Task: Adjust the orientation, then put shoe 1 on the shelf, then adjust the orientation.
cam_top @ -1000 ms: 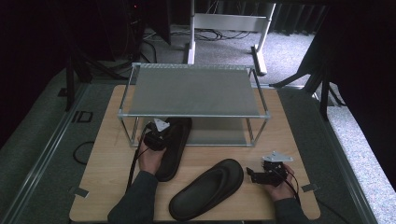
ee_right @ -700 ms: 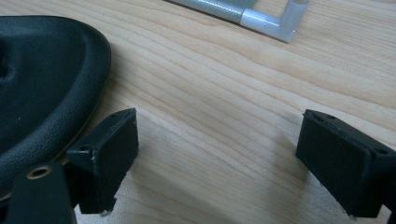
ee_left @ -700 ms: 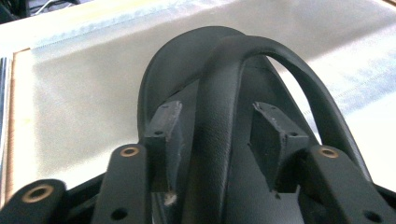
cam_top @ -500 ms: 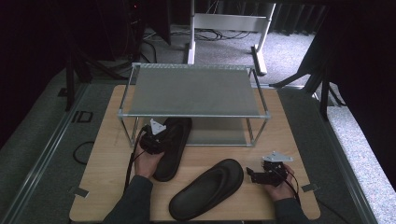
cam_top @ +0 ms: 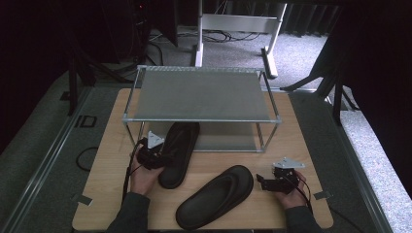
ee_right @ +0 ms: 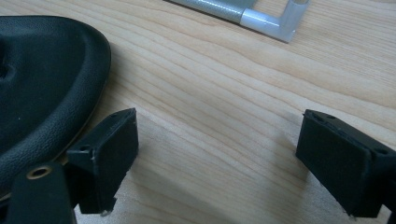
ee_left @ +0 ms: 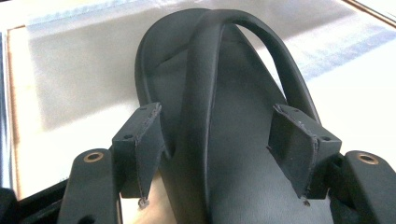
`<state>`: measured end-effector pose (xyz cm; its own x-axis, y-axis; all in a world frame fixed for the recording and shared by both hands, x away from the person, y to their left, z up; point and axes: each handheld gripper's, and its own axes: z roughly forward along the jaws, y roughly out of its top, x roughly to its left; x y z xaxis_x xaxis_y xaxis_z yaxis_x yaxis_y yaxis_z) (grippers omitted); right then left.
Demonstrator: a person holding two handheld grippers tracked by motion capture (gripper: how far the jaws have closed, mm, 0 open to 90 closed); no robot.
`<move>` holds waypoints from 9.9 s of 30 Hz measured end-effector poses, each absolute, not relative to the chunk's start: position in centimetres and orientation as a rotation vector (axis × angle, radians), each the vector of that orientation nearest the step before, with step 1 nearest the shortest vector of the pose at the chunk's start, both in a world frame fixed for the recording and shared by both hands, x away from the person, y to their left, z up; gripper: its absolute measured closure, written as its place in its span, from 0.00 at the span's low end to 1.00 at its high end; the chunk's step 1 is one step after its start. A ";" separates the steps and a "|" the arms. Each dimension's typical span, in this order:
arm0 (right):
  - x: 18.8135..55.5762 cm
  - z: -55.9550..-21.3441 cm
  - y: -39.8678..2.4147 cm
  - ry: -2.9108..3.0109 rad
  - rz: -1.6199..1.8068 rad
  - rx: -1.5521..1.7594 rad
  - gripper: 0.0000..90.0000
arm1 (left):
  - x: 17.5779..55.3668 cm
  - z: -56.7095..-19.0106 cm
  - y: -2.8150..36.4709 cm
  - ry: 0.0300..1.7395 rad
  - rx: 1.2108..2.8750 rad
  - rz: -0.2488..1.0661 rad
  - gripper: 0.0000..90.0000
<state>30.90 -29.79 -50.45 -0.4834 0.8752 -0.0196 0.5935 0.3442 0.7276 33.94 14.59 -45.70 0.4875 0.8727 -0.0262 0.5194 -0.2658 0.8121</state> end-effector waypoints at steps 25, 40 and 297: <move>30.9 -50.5 -29.8 2.205 0.937 1.287 0.14 | 29.2 -47.2 15.5 1.148 1.939 0.480 0.21; 30.9 -50.5 -29.8 2.205 0.937 1.287 0.14 | 26.6 -48.7 15.5 1.155 2.011 0.437 0.16; 27.6 -49.1 -20.8 2.299 0.955 1.069 0.38 | 33.2 -50.3 14.2 1.220 1.974 0.506 0.25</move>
<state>27.58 -20.79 -49.13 -0.6110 0.7865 -0.0899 0.4913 0.4658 0.7360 33.24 14.25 -50.34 0.4679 0.8823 -0.0516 0.5871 -0.2666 0.7643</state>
